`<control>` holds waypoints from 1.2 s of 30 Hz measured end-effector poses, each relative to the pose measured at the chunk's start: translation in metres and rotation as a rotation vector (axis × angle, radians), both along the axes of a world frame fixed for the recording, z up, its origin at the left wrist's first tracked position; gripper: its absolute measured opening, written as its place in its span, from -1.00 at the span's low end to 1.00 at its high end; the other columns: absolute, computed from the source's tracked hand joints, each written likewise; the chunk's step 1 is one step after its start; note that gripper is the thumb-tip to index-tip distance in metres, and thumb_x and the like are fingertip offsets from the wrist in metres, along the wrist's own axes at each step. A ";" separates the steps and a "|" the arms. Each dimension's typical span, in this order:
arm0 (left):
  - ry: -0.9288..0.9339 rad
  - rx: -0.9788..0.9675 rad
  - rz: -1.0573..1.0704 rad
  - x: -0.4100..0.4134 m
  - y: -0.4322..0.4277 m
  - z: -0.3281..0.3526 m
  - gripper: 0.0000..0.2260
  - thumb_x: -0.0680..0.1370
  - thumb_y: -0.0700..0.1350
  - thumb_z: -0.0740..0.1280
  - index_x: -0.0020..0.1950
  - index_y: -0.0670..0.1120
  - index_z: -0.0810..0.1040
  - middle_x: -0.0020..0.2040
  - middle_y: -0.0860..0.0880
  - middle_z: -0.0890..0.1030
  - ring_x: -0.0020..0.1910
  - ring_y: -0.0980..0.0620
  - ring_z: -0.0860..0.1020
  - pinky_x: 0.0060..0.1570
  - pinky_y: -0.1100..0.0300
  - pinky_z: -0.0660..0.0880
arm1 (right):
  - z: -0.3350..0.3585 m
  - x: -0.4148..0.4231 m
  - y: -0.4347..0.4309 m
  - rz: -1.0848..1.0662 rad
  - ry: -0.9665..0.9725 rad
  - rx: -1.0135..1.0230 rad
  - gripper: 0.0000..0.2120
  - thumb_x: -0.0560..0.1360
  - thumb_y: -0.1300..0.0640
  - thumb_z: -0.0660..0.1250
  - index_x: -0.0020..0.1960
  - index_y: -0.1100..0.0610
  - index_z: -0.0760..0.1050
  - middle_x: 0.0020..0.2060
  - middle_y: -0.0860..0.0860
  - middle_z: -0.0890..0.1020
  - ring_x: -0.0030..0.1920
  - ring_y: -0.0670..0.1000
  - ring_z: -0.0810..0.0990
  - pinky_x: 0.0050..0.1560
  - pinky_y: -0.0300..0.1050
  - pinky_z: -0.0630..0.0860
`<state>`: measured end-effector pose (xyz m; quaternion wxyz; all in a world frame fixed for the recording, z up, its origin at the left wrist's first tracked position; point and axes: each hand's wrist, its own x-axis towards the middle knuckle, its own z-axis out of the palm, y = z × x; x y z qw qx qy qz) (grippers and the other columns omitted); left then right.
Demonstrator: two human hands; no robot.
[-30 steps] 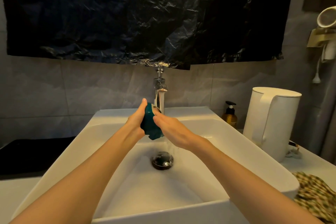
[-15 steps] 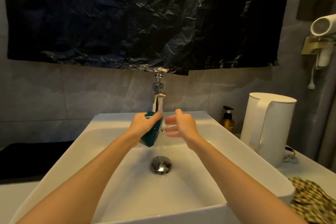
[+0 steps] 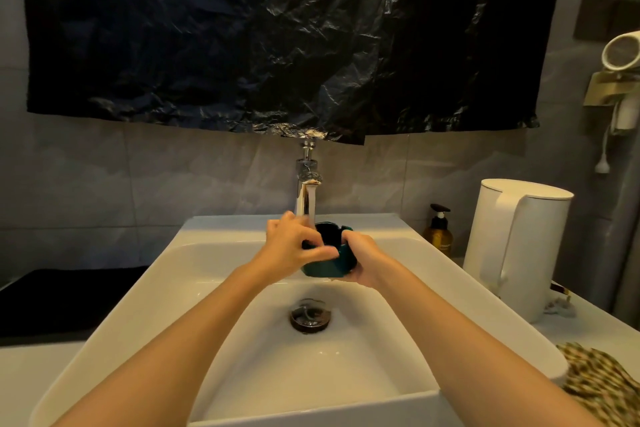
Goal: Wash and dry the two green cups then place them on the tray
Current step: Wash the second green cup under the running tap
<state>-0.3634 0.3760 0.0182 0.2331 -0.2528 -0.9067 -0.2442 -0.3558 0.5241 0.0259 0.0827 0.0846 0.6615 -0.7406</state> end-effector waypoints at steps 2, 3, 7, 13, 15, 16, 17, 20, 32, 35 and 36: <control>-0.039 0.226 0.110 -0.004 -0.007 0.005 -0.69 0.47 0.21 0.27 -0.16 0.04 0.69 -0.06 0.05 0.45 0.06 0.05 0.33 0.05 0.10 0.27 | -0.001 -0.001 0.001 -0.051 0.005 0.050 -0.75 0.62 0.16 0.12 0.28 0.14 0.32 0.11 0.20 0.54 0.09 0.16 0.52 -0.09 0.03 0.57; -0.092 0.340 0.151 -0.005 -0.010 0.007 -0.70 0.51 0.18 0.25 -0.14 0.03 0.68 -0.03 0.01 0.46 0.10 0.02 0.35 0.08 0.09 0.32 | -0.002 -0.002 0.002 -0.054 0.000 0.080 -0.75 0.62 0.17 0.12 0.28 0.14 0.32 0.12 0.19 0.53 0.10 0.16 0.52 -0.08 0.03 0.57; -0.627 0.631 0.182 -0.001 -0.008 0.014 -0.80 0.56 -0.01 0.30 0.12 -0.09 0.50 0.09 -0.07 0.53 0.12 -0.04 0.47 0.02 0.08 0.46 | -0.001 0.005 -0.004 0.067 -0.039 0.098 -0.90 0.61 0.17 0.10 0.07 0.12 0.37 -0.10 0.14 0.55 -0.11 0.08 0.53 -0.09 0.01 0.55; -1.157 0.867 0.139 0.005 -0.014 0.016 -0.80 0.53 -0.18 0.33 0.12 -0.16 0.43 0.04 -0.20 0.59 0.00 -0.15 0.60 -0.03 -0.01 0.59 | -0.001 0.001 -0.016 0.076 0.008 0.079 -0.90 0.57 0.23 0.09 0.04 0.16 0.36 -0.11 0.16 0.54 -0.11 0.09 0.54 -0.03 0.01 0.56; -1.188 0.813 0.167 0.004 -0.011 0.012 -0.85 0.52 -0.24 0.33 0.06 -0.18 0.44 0.01 -0.20 0.61 -0.03 -0.13 0.61 -0.01 0.01 0.58 | -0.003 0.002 -0.016 0.095 0.047 0.125 -0.89 0.54 0.27 0.08 -0.02 0.15 0.36 -0.13 0.15 0.53 -0.09 0.09 0.54 0.03 0.04 0.55; -1.167 0.789 0.188 0.005 -0.009 0.011 -0.89 0.52 -0.26 0.32 0.01 -0.18 0.44 -0.02 -0.19 0.60 -0.06 -0.12 0.61 -0.01 0.03 0.58 | -0.003 0.003 -0.015 0.110 0.075 0.152 -0.87 0.53 0.29 0.08 0.01 0.16 0.37 -0.11 0.16 0.53 -0.07 0.09 0.53 0.06 0.05 0.55; -1.134 0.781 0.213 0.005 -0.006 0.010 -0.91 0.53 -0.26 0.31 -0.01 -0.18 0.43 -0.06 -0.17 0.59 -0.09 -0.10 0.60 -0.04 0.04 0.58 | -0.002 0.004 -0.015 0.122 0.104 0.180 -0.83 0.53 0.29 0.07 0.06 0.17 0.37 -0.08 0.16 0.53 -0.04 0.10 0.52 0.07 0.05 0.54; -1.006 0.777 0.258 0.007 -0.003 0.012 -0.87 0.53 -0.28 0.30 0.06 -0.19 0.43 -0.10 -0.16 0.55 -0.09 -0.08 0.55 -0.13 0.07 0.57 | 0.005 0.001 -0.012 0.123 0.187 0.322 -0.79 0.55 0.22 0.06 0.14 0.16 0.38 0.07 0.17 0.51 0.06 0.09 0.49 0.19 0.08 0.47; -0.664 0.622 0.328 -0.010 -0.009 0.005 -0.66 0.52 -0.25 0.31 0.28 -0.15 0.39 0.11 -0.15 0.50 0.04 -0.10 0.46 -0.01 0.07 0.51 | 0.113 -0.030 -0.034 0.133 0.943 1.080 -0.52 0.63 0.21 -0.03 0.54 0.07 0.16 0.54 -0.03 0.14 0.52 -0.03 0.09 0.47 -0.15 0.03; -0.633 0.611 0.326 -0.013 -0.009 0.005 -0.66 0.52 -0.24 0.31 0.28 -0.13 0.39 0.09 -0.13 0.50 0.02 -0.08 0.45 -0.03 0.11 0.49 | 0.110 -0.035 -0.032 -0.005 1.023 1.258 -0.60 0.63 0.20 -0.01 0.40 0.16 0.40 0.49 -0.01 0.27 0.49 -0.04 0.19 0.44 -0.17 0.09; -0.627 0.607 0.326 -0.013 -0.009 0.005 -0.66 0.52 -0.24 0.32 0.28 -0.13 0.39 0.10 -0.14 0.50 0.02 -0.08 0.45 -0.02 0.11 0.49 | 0.108 -0.035 -0.031 -0.020 1.041 1.275 -0.62 0.62 0.20 0.00 0.35 0.15 0.45 0.47 0.00 0.31 0.47 -0.03 0.22 0.44 -0.16 0.11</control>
